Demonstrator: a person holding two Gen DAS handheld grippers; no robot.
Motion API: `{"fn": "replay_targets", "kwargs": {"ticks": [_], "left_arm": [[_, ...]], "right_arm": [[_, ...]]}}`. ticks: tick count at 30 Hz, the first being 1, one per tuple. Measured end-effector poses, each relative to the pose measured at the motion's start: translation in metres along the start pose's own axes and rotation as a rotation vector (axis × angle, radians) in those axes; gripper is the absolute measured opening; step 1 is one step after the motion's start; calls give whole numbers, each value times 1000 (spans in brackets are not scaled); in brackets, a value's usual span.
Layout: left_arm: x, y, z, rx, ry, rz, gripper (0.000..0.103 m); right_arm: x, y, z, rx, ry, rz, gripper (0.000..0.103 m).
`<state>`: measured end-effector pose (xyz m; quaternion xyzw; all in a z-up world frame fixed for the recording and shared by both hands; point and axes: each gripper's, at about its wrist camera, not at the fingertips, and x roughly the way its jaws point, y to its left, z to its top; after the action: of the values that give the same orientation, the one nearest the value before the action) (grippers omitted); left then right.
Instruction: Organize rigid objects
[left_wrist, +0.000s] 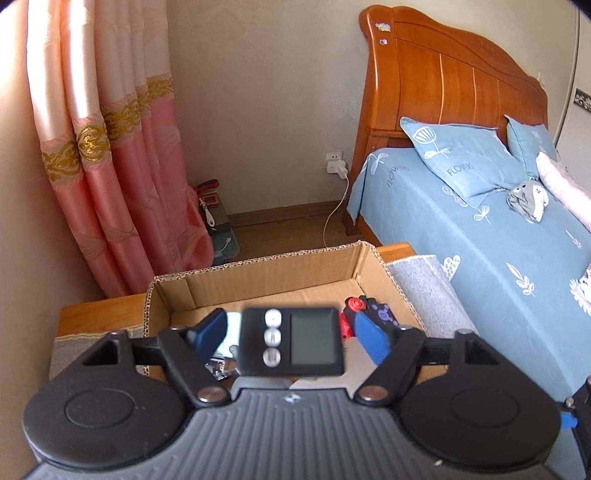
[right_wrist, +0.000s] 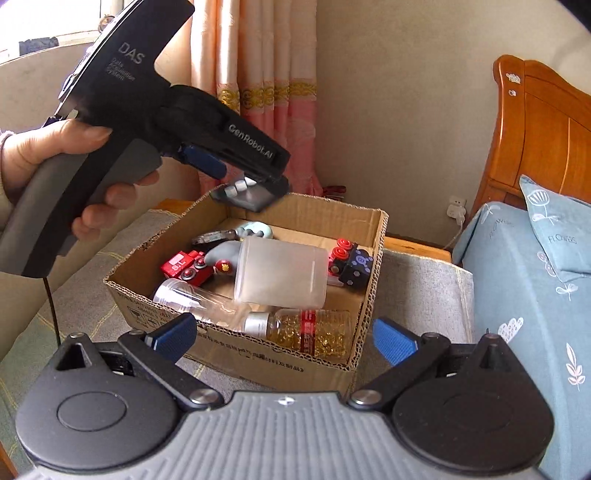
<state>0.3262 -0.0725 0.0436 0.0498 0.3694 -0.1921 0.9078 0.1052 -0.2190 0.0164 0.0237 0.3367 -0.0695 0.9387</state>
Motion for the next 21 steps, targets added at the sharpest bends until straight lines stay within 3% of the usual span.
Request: {"fn": "replay_targets", "kwargs": {"ticks": [4, 11, 15, 21], "left_arm": [[-18, 0, -11, 5, -49, 27, 96], [-79, -5, -52, 58, -99, 144, 97], [-106, -11, -91, 42, -68, 220, 101], [-120, 2, -132, -105, 29, 202, 101]], "right_arm": [[0, 0, -1, 31, 21, -12, 103], [-2, 2, 0, 111, 106, -108, 103], [-7, 3, -4, 174, 153, -187, 103], [-23, 19, -7, 179, 165, -218, 103]]}}
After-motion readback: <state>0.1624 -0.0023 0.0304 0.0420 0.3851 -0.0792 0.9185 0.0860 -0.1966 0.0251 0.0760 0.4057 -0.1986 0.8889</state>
